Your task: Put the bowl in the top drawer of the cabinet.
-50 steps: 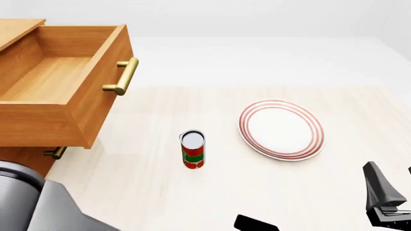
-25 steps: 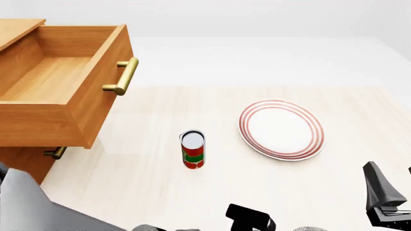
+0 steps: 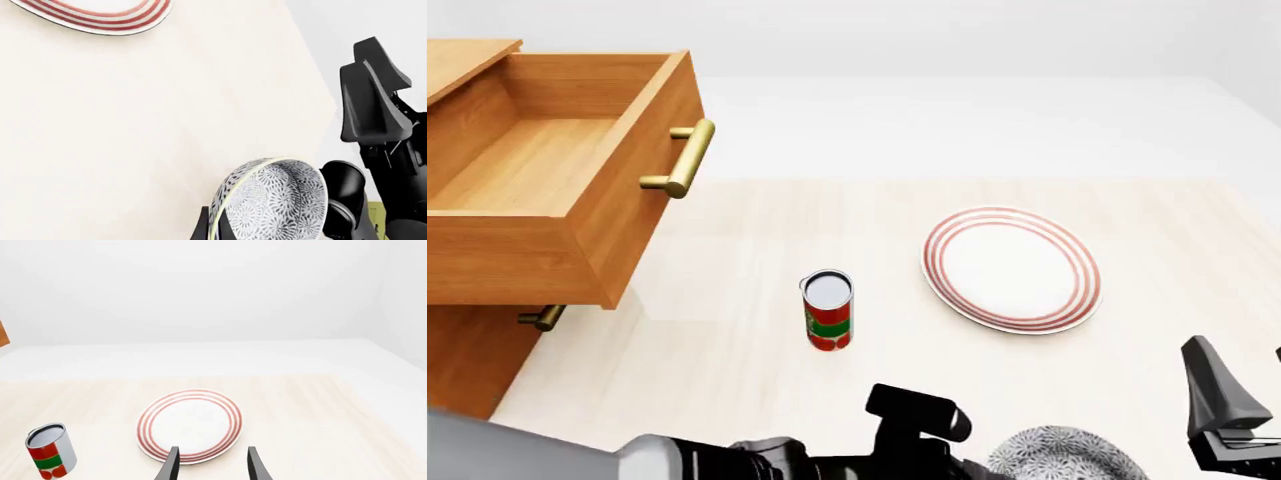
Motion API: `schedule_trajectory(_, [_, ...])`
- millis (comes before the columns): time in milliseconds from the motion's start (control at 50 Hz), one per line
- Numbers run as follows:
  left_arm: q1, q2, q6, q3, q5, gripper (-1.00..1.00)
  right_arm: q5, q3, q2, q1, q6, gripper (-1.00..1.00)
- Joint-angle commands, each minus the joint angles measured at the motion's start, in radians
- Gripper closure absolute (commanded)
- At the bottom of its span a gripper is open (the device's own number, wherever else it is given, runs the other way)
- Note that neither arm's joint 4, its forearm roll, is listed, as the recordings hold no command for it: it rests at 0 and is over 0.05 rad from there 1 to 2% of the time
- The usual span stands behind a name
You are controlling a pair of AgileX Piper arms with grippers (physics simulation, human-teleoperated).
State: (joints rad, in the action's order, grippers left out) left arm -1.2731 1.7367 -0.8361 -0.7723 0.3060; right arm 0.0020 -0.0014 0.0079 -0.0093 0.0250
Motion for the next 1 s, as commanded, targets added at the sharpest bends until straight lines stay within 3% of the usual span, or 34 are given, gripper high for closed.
schedule_trajectory(20, [0.029,-0.085,0.026,0.012,-0.039,1.00,0.004,0.001,-0.004,0.000,0.001,-1.00])
schedule_trajectory(360, [0.067,-0.185,0.056,0.016,-0.098,1.00,0.002,0.001,-0.002,0.000,0.000,-1.00])
schedule_trajectory(1000, [0.145,-0.365,0.148,-0.088,-0.285,1.00,0.000,-0.001,0.000,0.000,0.000,-1.00])
